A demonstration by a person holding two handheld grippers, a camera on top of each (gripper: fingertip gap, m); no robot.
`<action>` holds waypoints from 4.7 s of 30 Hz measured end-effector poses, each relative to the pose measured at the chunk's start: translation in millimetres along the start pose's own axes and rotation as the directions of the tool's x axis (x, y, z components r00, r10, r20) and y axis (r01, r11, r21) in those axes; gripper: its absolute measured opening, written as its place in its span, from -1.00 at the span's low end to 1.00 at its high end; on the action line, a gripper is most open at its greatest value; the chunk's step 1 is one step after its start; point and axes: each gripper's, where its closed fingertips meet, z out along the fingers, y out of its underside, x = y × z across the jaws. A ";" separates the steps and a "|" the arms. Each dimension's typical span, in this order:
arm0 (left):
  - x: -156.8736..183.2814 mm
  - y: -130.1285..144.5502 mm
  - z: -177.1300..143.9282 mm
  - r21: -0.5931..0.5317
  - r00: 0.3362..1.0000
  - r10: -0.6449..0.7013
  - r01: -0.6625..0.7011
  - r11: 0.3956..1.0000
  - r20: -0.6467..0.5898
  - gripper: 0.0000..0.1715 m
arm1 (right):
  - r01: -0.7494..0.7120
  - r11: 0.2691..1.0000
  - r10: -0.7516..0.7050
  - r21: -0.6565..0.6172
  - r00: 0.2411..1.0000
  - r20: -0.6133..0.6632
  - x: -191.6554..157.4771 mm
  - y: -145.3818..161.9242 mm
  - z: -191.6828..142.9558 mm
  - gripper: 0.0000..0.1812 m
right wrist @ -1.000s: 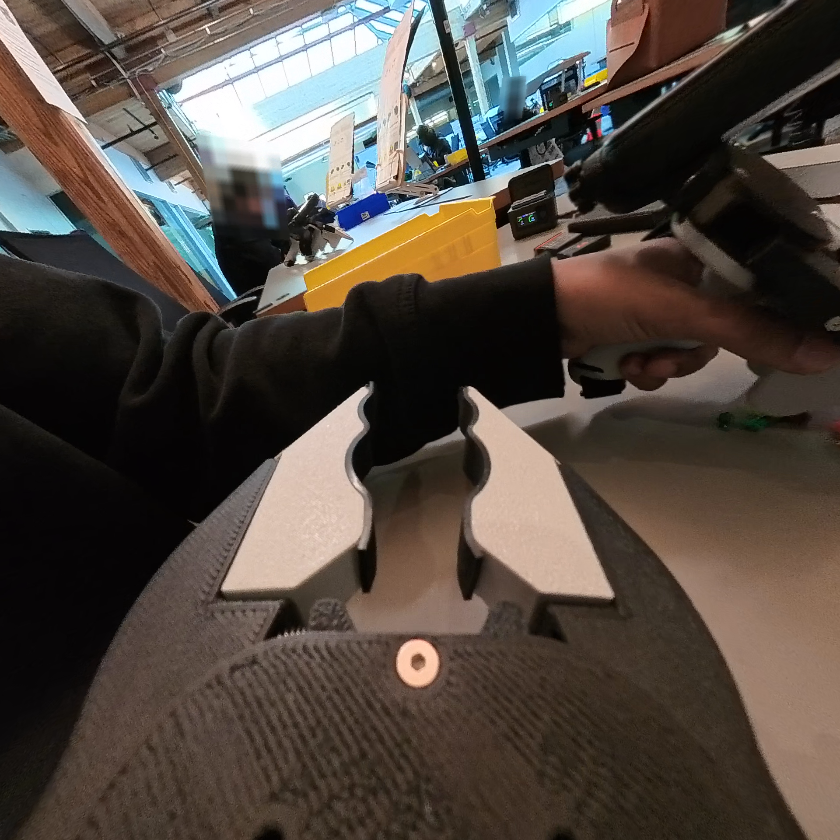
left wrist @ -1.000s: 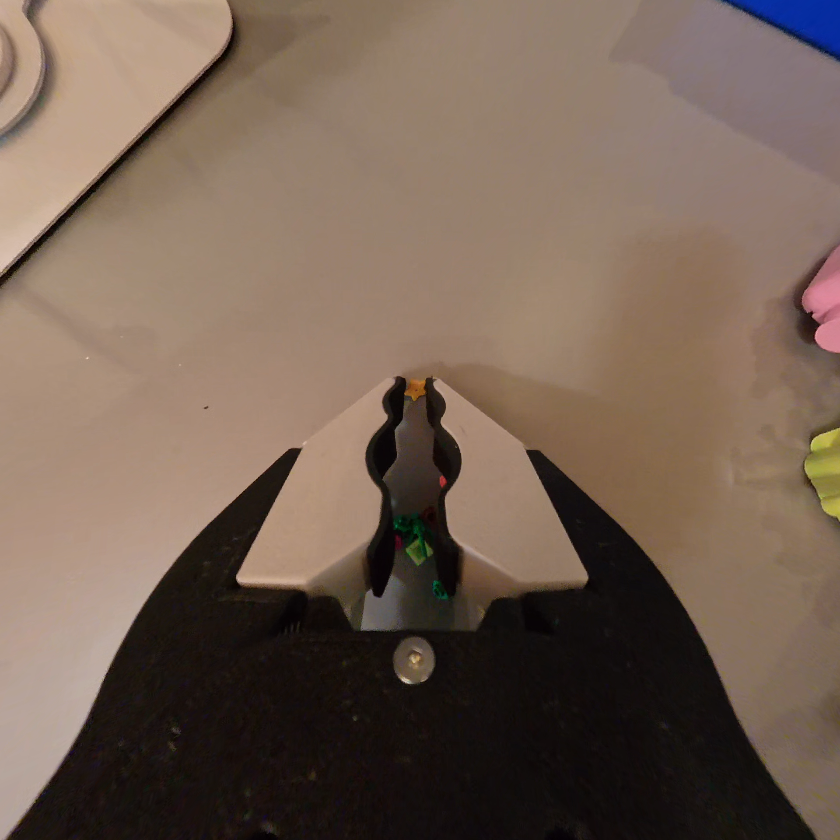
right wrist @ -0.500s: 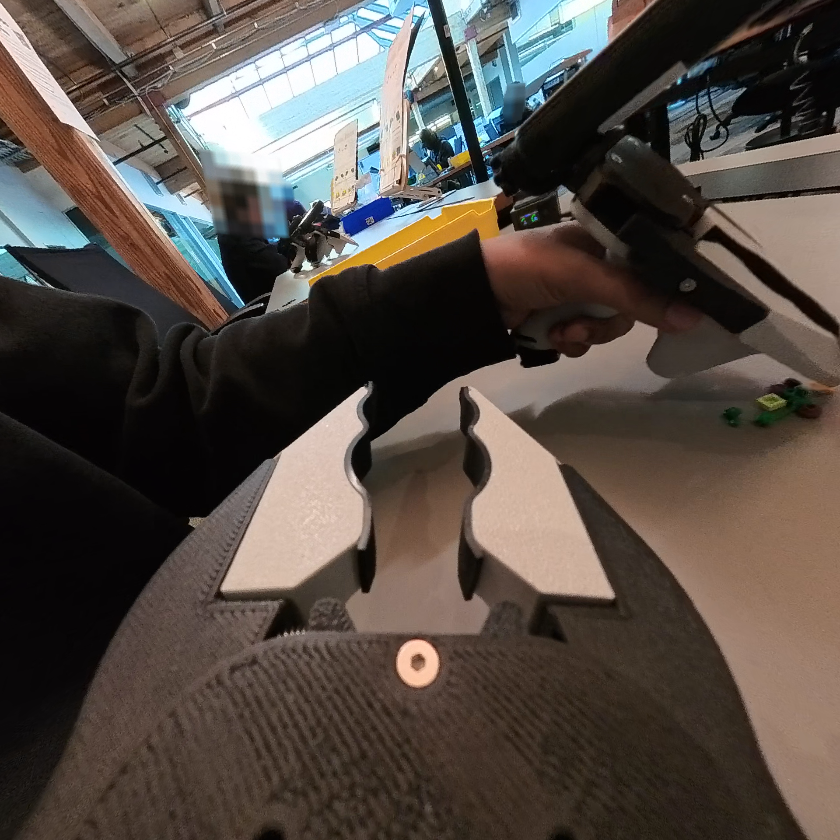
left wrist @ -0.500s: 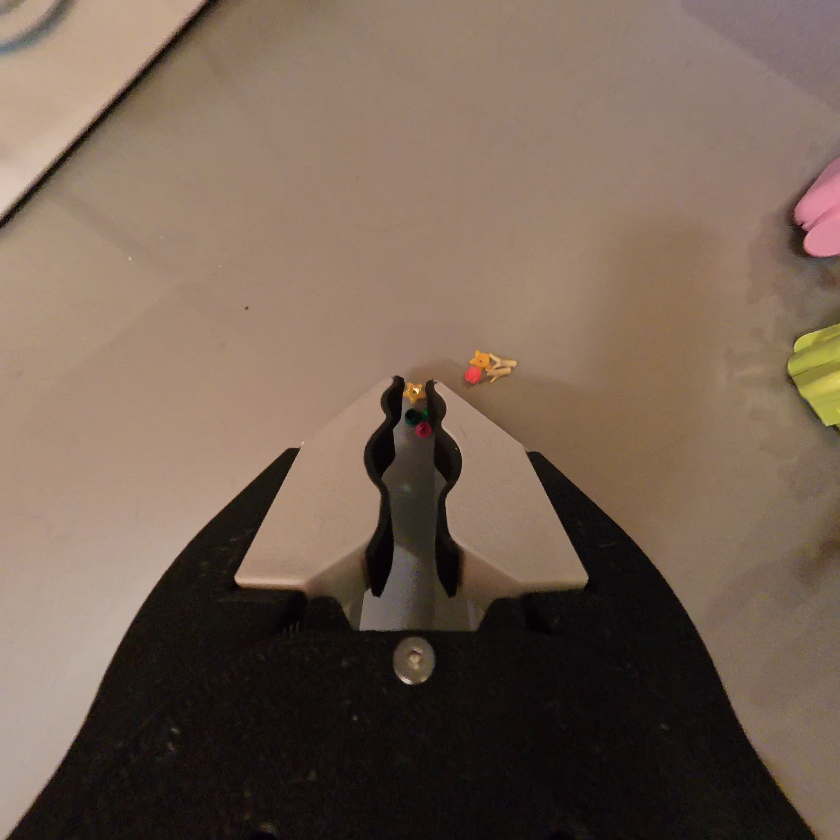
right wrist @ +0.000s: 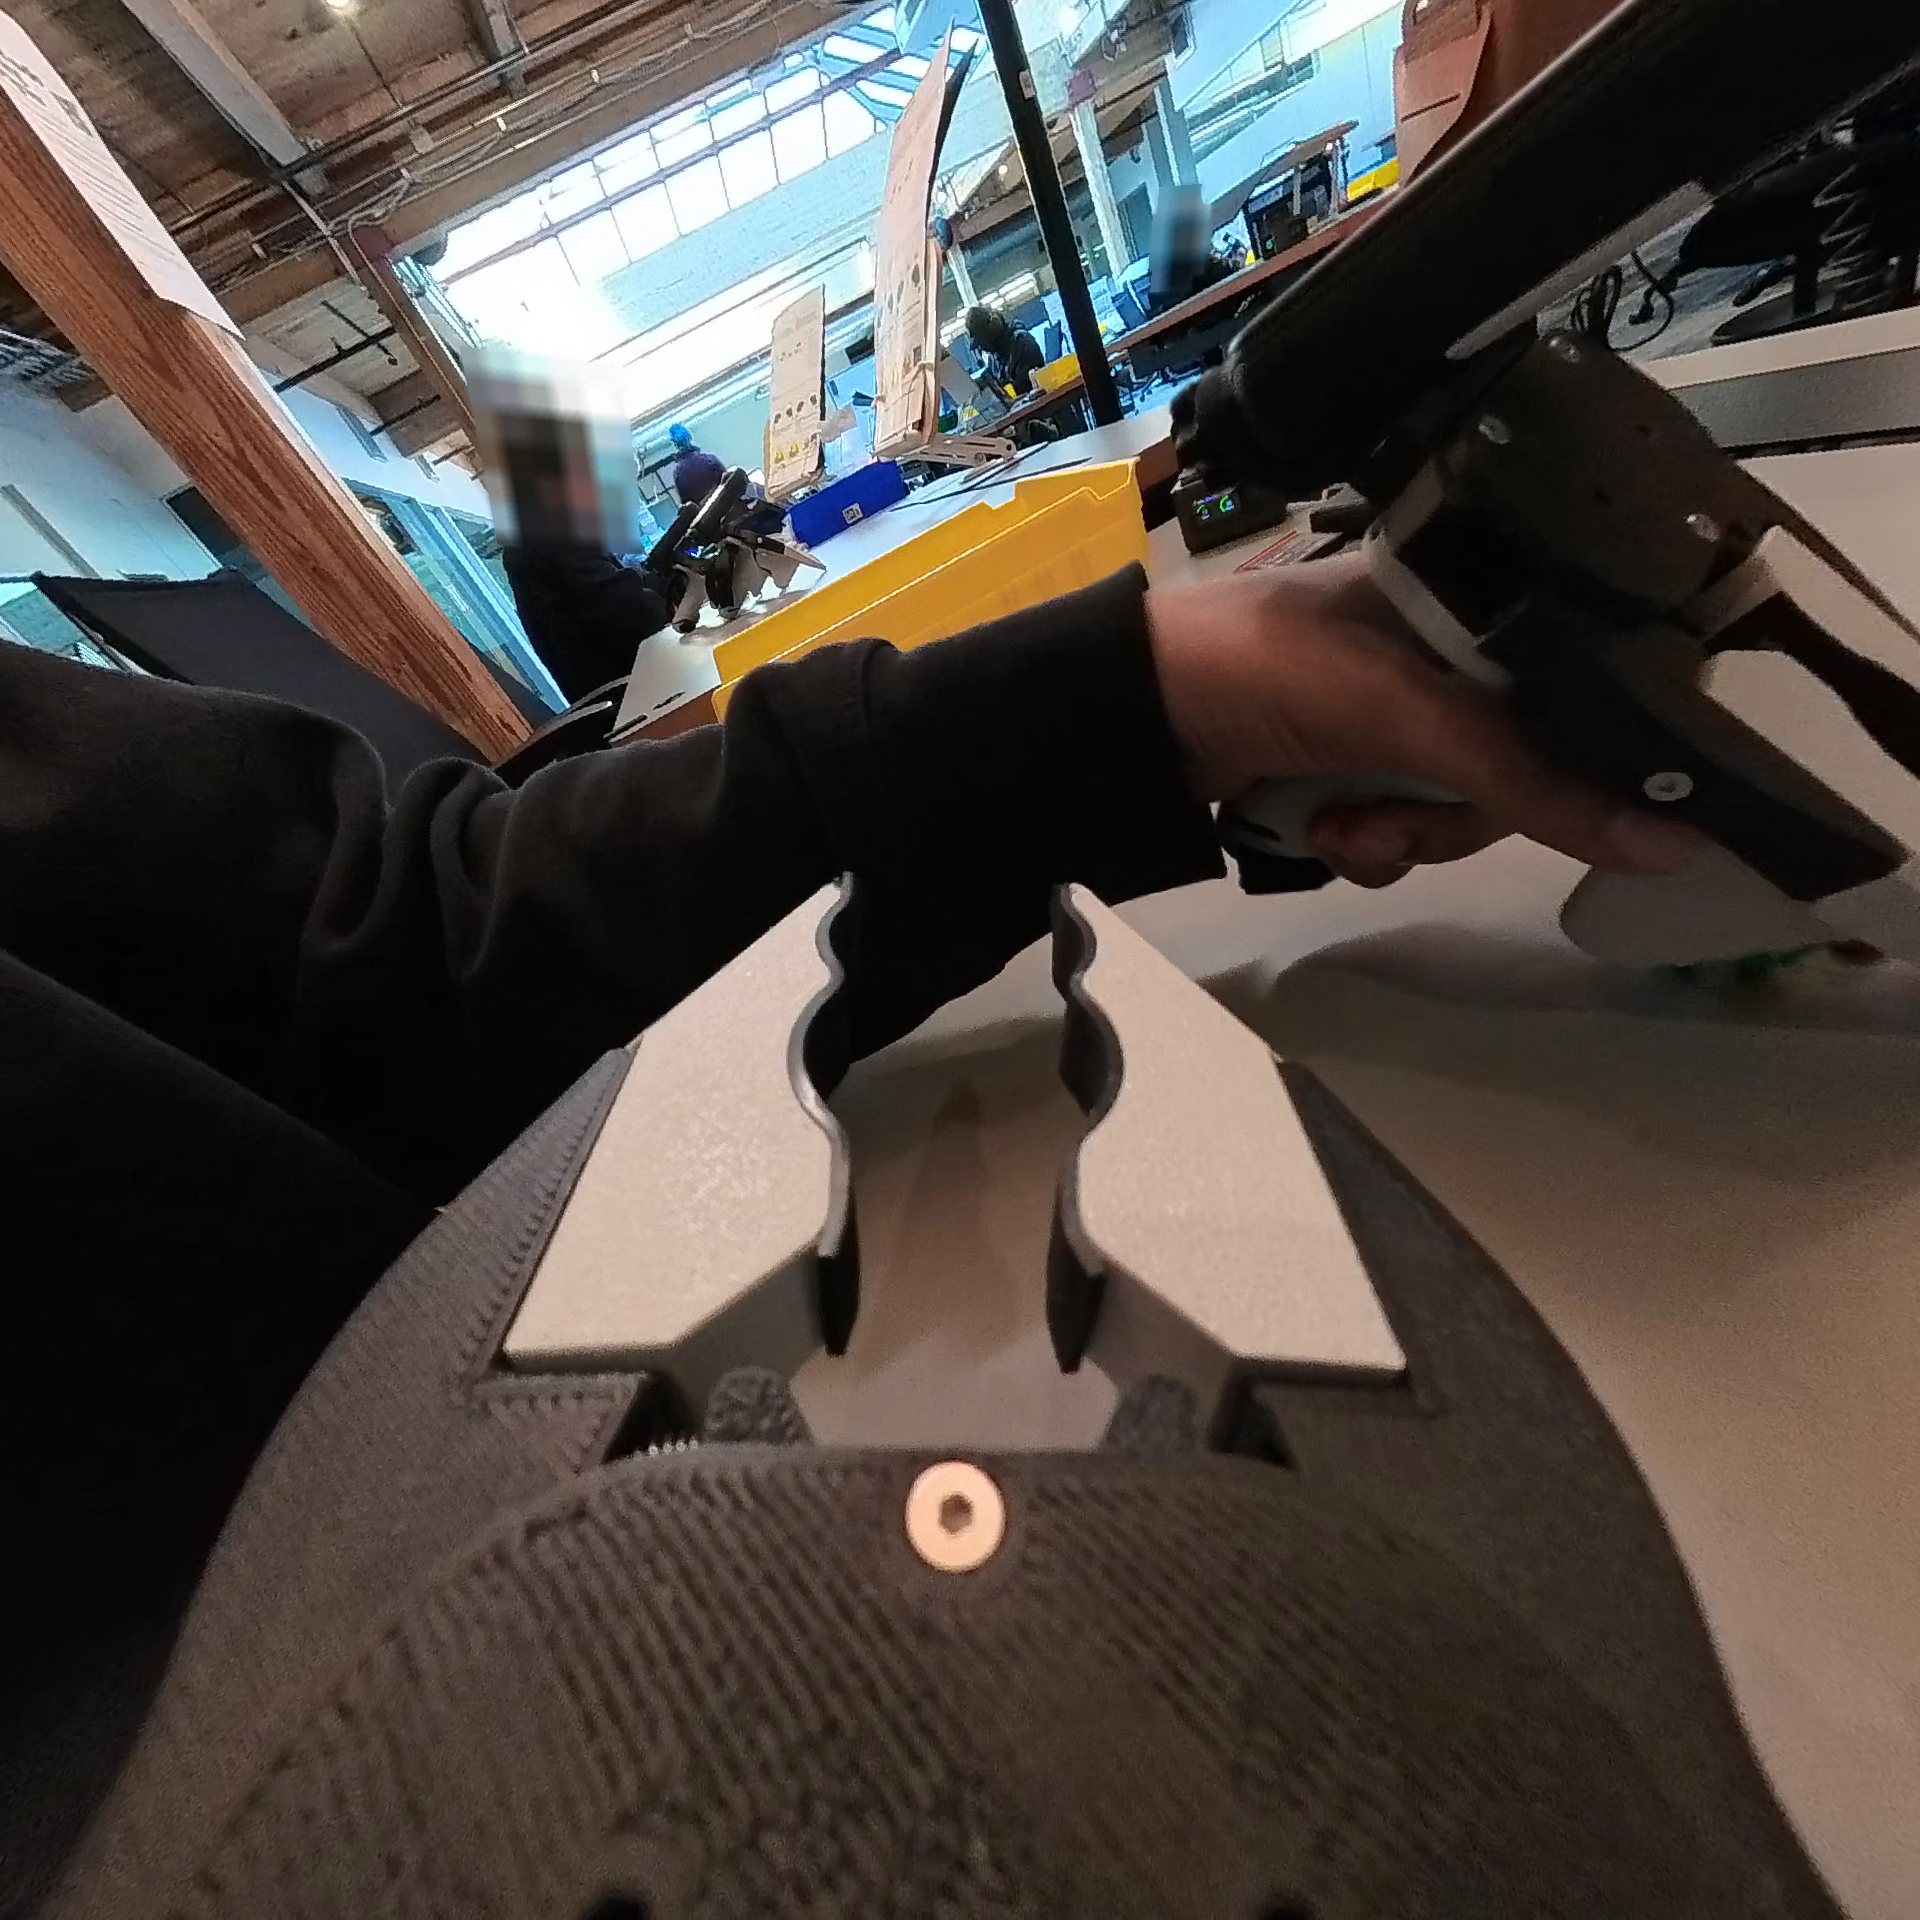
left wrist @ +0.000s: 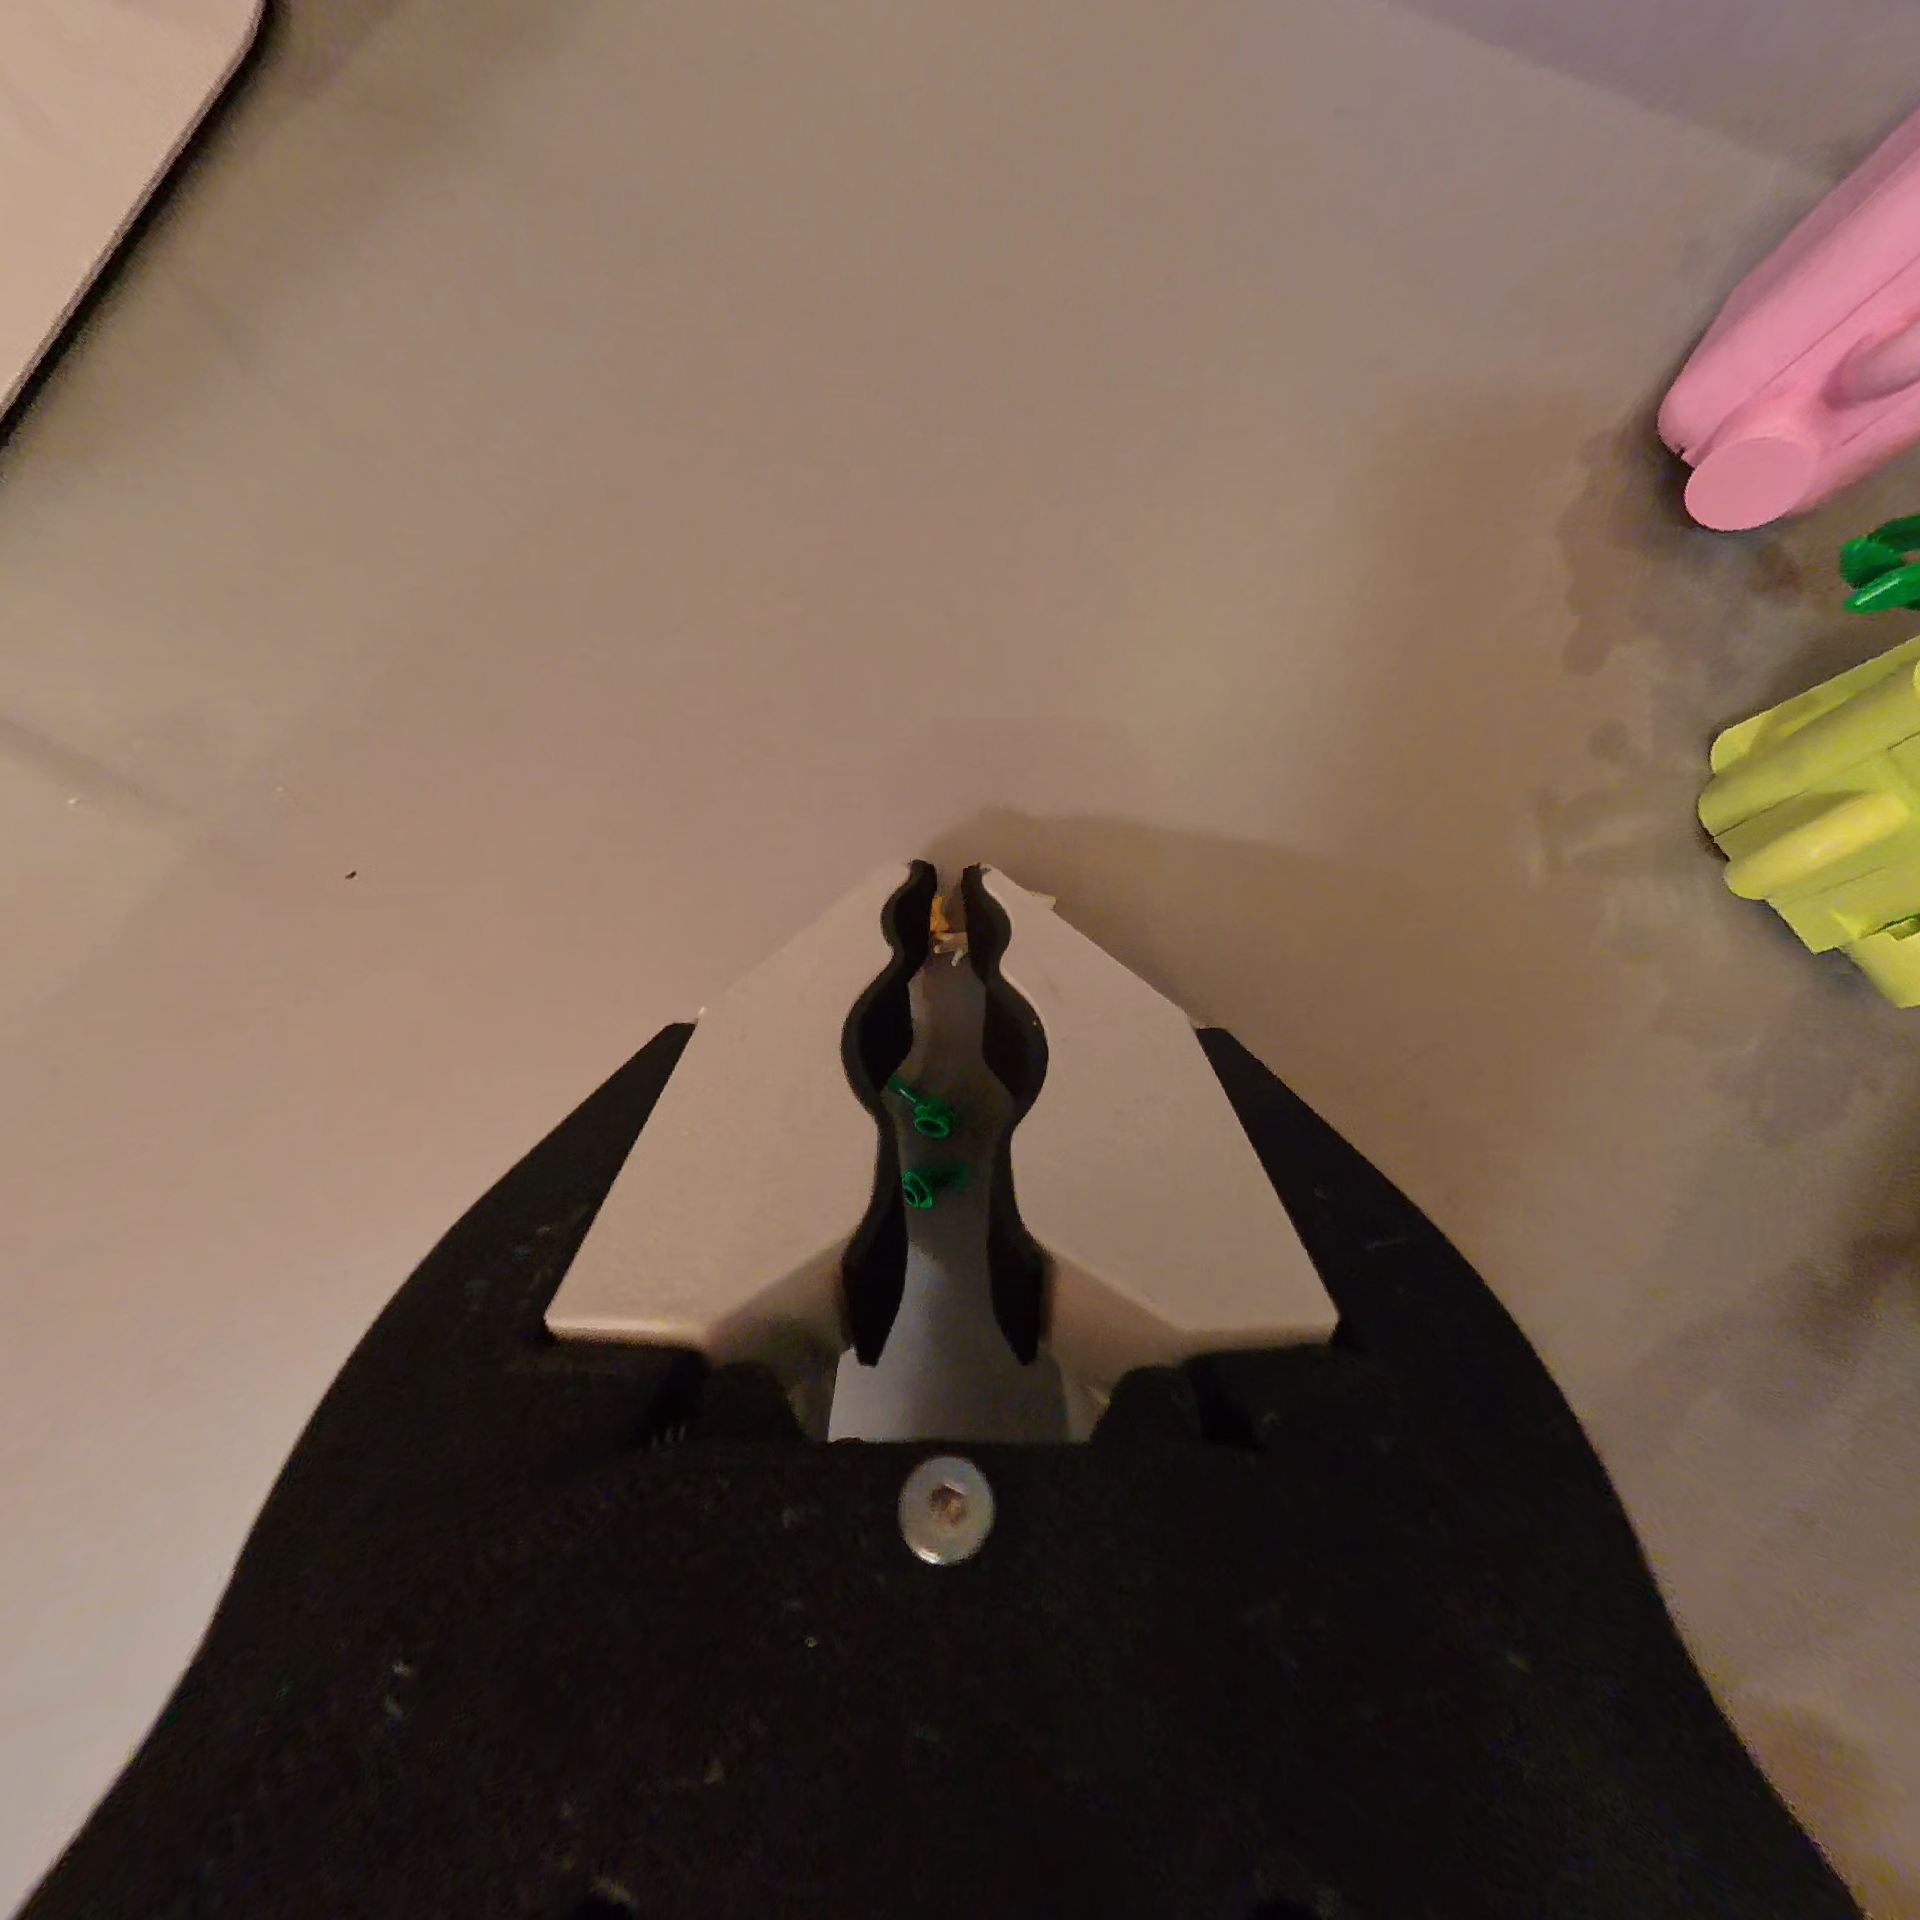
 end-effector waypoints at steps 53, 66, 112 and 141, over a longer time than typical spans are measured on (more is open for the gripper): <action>2.6 47.5 -44.1 -0.054 0.993 -0.081 0.085 0.995 0.083 -0.92 | -0.025 1.000 0.024 0.013 1.000 0.013 -0.4 -1.4 -1.0 -0.60; -3.2 32.8 -30.5 -0.029 0.986 -0.099 0.103 0.994 0.133 -1.00 | -0.031 0.999 0.031 0.020 0.999 0.018 -0.5 -2.4 -2.0 -0.60; -21.3 41.8 -34.0 0.104 0.952 -0.207 0.188 0.977 0.224 -0.86 | 0.076 0.997 -0.075 0.021 0.997 -0.009 -6.2 -2.8 -0.2 -0.63; 18.7 71.4 -57.9 0.131 0.923 -0.156 0.117 0.985 0.353 -0.77 | 0.421 0.905 -0.371 -0.062 0.709 -0.600 51.0 -47.5 -169.2 -0.54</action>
